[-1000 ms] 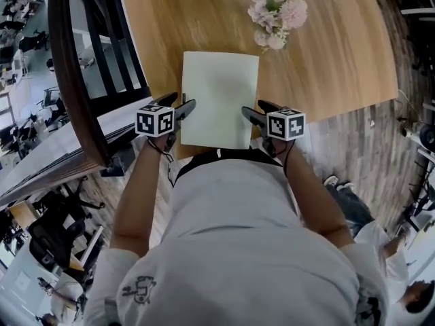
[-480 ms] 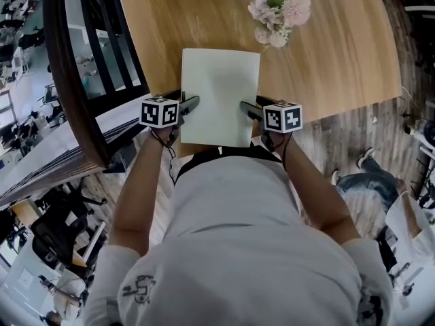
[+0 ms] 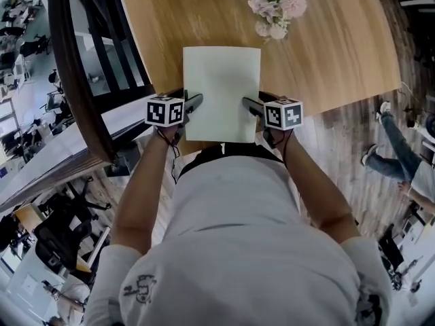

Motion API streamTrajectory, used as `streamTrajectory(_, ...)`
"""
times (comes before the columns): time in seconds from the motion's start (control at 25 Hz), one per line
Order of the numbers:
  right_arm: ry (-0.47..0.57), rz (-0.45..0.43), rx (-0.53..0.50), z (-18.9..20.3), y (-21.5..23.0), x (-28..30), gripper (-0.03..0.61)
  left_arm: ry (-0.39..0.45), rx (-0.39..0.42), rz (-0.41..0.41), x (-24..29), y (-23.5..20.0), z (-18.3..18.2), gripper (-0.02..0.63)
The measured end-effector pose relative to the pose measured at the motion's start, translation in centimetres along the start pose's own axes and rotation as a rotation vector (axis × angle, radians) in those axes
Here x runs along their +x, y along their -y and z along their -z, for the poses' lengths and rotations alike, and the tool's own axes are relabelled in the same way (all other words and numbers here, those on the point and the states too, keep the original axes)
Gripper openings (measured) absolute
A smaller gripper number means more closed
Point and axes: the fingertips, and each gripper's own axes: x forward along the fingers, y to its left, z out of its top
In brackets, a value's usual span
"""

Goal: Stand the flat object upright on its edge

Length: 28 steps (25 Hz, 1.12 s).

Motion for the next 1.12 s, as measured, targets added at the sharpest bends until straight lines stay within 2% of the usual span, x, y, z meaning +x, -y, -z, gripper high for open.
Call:
streamTrajectory(0.36, 0.099, 0.066, -0.093, -0.4, -3.8, -2.8, 0.279, 0.071, 0.105, -0.004, -4.0, 1.5, -0.3, 0.296)
streamTrajectory(0.64, 0.188, 0.137, -0.21, -1.4, -6.5, -5.3, 0.276, 0.142, 0.271, -0.056, -7.5, 3.5, -2.0, 0.296)
streamTrajectory(0.84, 0.253, 0.19, -0.3, -3.2, -7.9, -7.0, 0.275, 0.236, 0.336, -0.076, -9.7, 4.7, -4.1, 0.296)
streamTrajectory(1.12, 0.302, 0.298, -0.453, -5.1, -9.2, -8.4, 0.273, 0.354, 0.474, -0.158, -11.9, 5.9, -6.4, 0.295)
